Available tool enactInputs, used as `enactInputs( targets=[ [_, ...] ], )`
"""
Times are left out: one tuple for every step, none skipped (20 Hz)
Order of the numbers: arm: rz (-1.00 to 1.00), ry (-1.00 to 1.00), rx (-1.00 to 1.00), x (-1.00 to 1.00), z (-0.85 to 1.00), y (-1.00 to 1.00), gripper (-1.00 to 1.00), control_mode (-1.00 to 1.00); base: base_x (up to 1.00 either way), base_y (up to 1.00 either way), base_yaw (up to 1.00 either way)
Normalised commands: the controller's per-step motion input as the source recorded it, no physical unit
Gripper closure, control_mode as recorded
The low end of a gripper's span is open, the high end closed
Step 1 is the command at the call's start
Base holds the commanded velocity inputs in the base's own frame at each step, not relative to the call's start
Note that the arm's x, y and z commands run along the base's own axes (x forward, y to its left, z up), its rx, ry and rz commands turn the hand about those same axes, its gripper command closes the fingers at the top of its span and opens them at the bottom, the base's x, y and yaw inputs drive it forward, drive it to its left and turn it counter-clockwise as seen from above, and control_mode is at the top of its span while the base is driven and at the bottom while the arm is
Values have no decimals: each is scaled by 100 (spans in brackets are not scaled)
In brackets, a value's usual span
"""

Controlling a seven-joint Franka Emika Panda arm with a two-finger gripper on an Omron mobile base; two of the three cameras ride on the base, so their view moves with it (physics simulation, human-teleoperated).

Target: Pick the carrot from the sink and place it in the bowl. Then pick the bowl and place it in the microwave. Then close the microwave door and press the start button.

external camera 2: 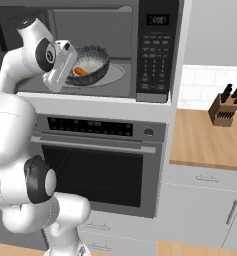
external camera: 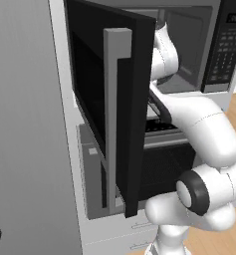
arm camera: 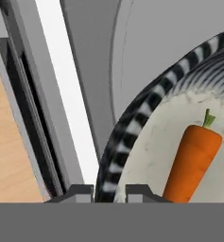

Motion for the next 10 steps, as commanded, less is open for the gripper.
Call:
enactInputs(
  targets=[
    [2, 1, 0, 100, -14, 0, 100, -100, 0, 0, 0],
    [5, 0, 0, 100, -18, 0, 100, -100, 0, 0, 0],
    [7, 0, 0, 85, -19, 0, 100, -100, 0, 0, 0],
    [9, 0, 0, 94, -24, 0, 100, -100, 0, 0, 0],
    [9, 0, 0, 96, -28, 0, 100, -100, 0, 0, 0],
    [9, 0, 0, 96, -30, 0, 100, -100, 0, 0, 0],
    [9, 0, 0, 100, -30, 0, 100, -100, 0, 0, 0],
    [9, 0, 0, 95, -29, 0, 100, -100, 0, 0, 0],
    [9, 0, 0, 94, -31, 0, 100, -100, 0, 0, 0],
    [8, 0, 0, 93, -33, 0, 100, -100, 0, 0, 0]
  ],
)
